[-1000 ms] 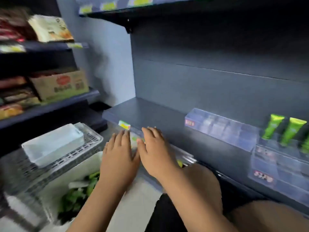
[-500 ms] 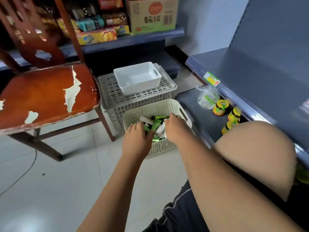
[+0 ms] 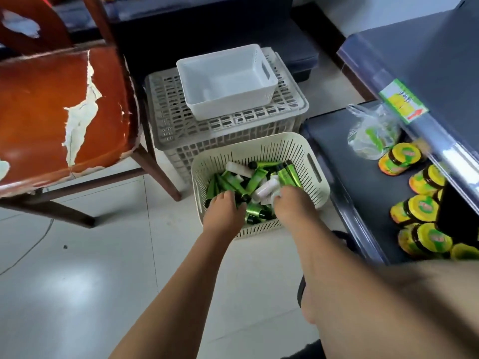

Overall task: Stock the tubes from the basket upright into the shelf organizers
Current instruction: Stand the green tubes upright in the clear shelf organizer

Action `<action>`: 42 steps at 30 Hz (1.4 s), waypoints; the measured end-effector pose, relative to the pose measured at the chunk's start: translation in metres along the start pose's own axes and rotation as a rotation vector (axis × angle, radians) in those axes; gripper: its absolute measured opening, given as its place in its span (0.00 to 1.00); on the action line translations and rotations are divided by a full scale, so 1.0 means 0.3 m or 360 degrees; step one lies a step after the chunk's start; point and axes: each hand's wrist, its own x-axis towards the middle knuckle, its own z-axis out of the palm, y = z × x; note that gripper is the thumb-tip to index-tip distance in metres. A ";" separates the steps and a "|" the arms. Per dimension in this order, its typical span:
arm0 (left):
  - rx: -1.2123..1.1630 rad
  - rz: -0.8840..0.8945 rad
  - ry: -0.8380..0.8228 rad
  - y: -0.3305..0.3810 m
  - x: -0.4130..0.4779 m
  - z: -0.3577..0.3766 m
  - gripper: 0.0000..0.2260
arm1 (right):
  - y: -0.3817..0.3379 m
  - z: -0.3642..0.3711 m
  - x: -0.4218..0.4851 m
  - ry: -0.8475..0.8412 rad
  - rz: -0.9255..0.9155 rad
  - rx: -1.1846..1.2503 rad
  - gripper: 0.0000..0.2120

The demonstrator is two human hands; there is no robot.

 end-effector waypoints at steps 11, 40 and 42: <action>-0.0223 -0.0695 -0.0109 -0.021 0.265 0.142 0.20 | -0.048 0.151 0.147 -0.0731 0.0231 -0.0413 0.21; -0.1649 -0.1496 0.0218 -0.044 0.343 0.180 0.07 | -0.020 0.241 0.289 -0.0848 0.0438 0.0218 0.10; -0.1613 -0.1452 0.0197 -0.043 0.332 0.176 0.07 | -0.008 0.240 0.306 -0.0741 0.0463 0.0355 0.11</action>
